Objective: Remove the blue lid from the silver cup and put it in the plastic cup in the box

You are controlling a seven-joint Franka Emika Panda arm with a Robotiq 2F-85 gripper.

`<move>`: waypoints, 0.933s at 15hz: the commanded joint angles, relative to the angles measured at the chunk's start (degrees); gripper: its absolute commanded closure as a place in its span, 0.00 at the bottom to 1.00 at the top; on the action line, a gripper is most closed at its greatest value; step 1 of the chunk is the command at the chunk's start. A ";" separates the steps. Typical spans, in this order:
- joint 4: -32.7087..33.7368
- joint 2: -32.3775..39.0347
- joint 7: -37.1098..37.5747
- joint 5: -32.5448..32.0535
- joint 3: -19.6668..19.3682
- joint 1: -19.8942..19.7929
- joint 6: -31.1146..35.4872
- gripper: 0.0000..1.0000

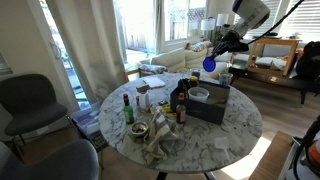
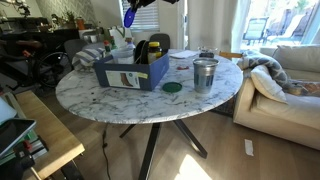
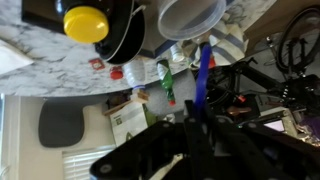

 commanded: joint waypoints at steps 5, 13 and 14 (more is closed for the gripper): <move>0.85 2.27 7.14 -10.03 -3.99 6.62 1.38 0.98; 0.65 1.68 6.25 -8.06 -1.90 10.52 9.77 0.98; 0.89 1.69 6.11 -7.35 -1.67 10.58 8.30 0.98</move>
